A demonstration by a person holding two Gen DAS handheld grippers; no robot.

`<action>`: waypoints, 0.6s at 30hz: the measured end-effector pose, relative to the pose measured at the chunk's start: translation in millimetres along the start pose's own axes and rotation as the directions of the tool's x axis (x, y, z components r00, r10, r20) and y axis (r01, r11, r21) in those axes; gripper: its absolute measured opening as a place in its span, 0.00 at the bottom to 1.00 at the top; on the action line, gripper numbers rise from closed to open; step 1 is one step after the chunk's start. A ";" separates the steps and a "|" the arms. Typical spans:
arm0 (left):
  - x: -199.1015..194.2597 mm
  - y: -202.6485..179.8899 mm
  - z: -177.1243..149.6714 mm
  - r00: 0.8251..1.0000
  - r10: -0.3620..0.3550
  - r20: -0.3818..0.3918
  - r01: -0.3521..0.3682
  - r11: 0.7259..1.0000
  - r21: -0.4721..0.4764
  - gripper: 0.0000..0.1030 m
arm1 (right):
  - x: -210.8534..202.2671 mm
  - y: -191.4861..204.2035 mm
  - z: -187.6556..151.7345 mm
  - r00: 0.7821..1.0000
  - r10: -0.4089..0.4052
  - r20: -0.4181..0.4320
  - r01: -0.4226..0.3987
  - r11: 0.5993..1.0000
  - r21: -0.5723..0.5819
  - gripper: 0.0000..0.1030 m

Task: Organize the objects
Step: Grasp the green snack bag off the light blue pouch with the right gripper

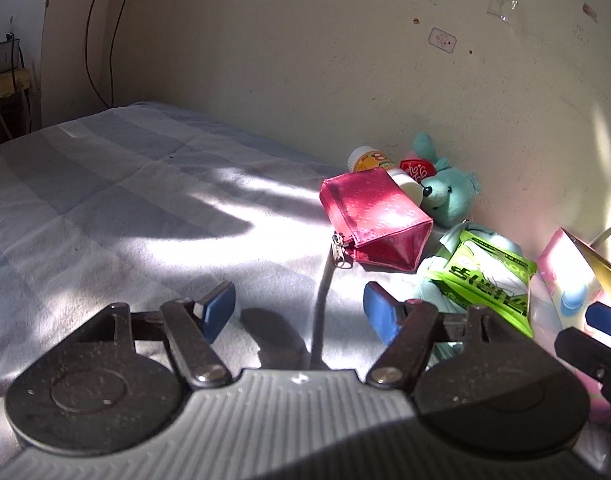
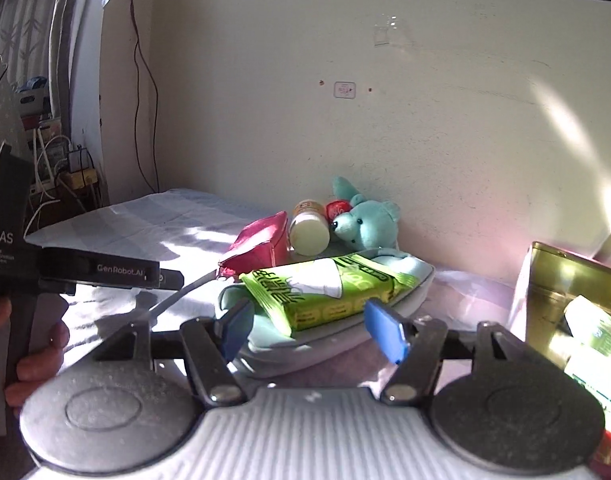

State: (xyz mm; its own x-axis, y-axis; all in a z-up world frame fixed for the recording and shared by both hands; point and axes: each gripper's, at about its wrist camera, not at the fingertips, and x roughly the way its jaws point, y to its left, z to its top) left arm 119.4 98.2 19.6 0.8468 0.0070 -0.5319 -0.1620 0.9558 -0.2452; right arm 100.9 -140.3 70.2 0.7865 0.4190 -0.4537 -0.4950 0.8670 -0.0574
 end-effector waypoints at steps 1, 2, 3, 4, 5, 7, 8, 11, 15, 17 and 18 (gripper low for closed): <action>0.2 0.0 -0.4 1.000 -0.007 -0.003 0.007 1.000 -0.001 0.70 | 7.0 7.6 0.8 1.000 -0.009 -0.007 0.008 0.999 -0.040 0.57; 0.3 -0.5 -0.2 1.000 -0.010 -0.006 0.010 1.000 0.000 0.70 | 14.6 14.4 0.8 1.000 -0.019 -0.016 0.018 0.997 -0.080 0.55; 1.3 -0.5 -0.3 1.000 -0.014 -0.010 0.014 1.000 0.000 0.70 | 22.9 21.0 0.1 0.999 -0.037 -0.030 0.033 0.992 -0.123 0.52; 1.8 -0.3 -0.6 1.000 -0.020 -0.016 0.020 1.000 0.001 0.70 | 31.3 25.8 -2.1 0.997 -0.070 -0.045 0.061 0.984 -0.167 0.47; 2.2 0.0 -0.6 1.000 -0.023 -0.020 0.023 1.000 -0.001 0.70 | 37.9 28.9 -4.4 0.994 -0.099 -0.047 0.088 0.976 -0.199 0.43; 2.0 0.9 -0.7 0.999 -0.024 -0.023 0.023 1.000 -0.007 0.70 | 48.7 26.9 -8.2 0.989 -0.124 -0.077 0.107 0.973 -0.203 0.16; 2.1 1.7 -0.6 0.999 -0.025 -0.025 0.025 1.000 -0.012 0.70 | 49.5 25.1 -9.1 0.988 -0.128 -0.081 0.111 0.976 -0.189 0.08; 3.3 3.8 -0.7 0.999 -0.028 -0.032 0.028 0.999 -0.025 0.70 | 39.1 19.0 -12.9 0.988 -0.143 -0.061 0.132 0.978 -0.161 0.07; 3.2 2.9 -1.6 0.999 -0.028 -0.032 0.028 0.999 -0.020 0.70 | 5.4 10.0 -19.5 0.988 -0.156 -0.021 0.151 0.976 -0.156 0.05; 3.1 2.3 -2.2 0.999 -0.027 -0.032 0.027 0.999 -0.017 0.71 | -14.8 5.2 -24.4 0.989 -0.145 -0.014 0.141 0.978 -0.154 0.05; 3.3 2.2 -2.4 0.999 -0.026 -0.032 0.026 1.000 -0.017 0.71 | -28.7 2.6 -27.9 0.991 -0.136 -0.014 0.132 0.979 -0.154 0.05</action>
State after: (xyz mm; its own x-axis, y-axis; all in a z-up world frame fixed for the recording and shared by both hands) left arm 120.6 99.6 15.3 0.8340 -0.0276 -0.5511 -0.1485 0.9507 -0.2722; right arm 66.7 -157.6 58.3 0.8411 0.2935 -0.4543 -0.4378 0.8627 -0.2533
